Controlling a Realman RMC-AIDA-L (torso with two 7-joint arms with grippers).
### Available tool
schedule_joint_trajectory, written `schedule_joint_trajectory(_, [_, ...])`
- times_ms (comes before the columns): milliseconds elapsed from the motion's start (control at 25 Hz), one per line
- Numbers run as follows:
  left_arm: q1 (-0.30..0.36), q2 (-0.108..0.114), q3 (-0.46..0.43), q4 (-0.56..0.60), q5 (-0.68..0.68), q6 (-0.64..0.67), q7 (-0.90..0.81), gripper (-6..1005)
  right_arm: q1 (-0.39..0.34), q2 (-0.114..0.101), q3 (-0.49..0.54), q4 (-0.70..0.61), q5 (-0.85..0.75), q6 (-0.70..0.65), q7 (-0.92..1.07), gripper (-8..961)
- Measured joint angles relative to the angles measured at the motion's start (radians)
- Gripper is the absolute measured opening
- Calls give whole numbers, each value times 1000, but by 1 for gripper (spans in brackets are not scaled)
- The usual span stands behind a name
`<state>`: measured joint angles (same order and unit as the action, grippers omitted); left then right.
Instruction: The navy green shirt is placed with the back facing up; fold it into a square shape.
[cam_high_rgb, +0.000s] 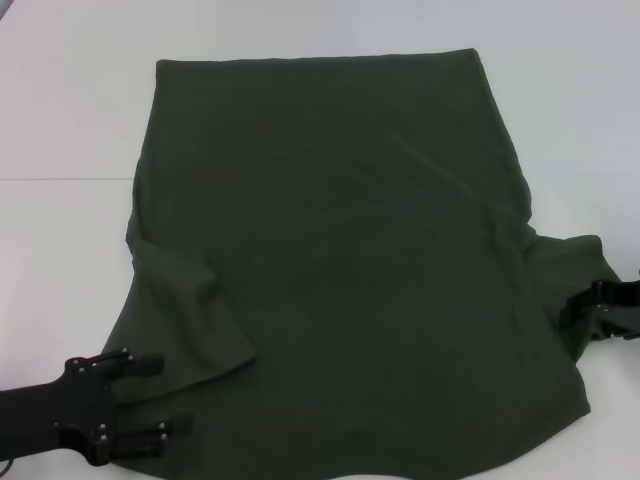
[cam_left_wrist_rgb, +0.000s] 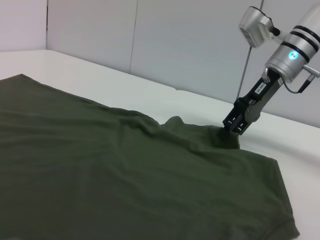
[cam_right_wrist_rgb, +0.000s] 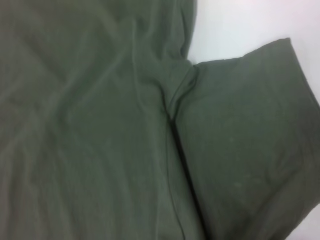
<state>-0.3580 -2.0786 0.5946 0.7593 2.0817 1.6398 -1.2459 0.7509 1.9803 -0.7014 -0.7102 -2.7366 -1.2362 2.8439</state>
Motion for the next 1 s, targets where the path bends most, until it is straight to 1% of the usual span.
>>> schedule_joint_trajectory(80, [0,0,-1,0,0,0,0,874,1,0,-4,0,0,0,1,562])
schedule_joint_trajectory(520, [-4,-1,-1,0,-5,-11,-4,874,-5,-5,-7,-1,0,-2,-9,309])
schedule_joint_trajectory(640, [-4,-2,-2,0,-6,-8,-5,874,-6,-9,-7,-1,0,-4,-17,73])
schedule_joint_trajectory(840, [-4,-4,-8,0,-7,-6,-5,875,-12,-13,-7,-17,0,-10,-39,21])
schedule_joint_trajectory(1000, [-4,-5,-27,-9,-10,-1,-6,875,-37,-13,-7,-71,2,-32,-52,22])
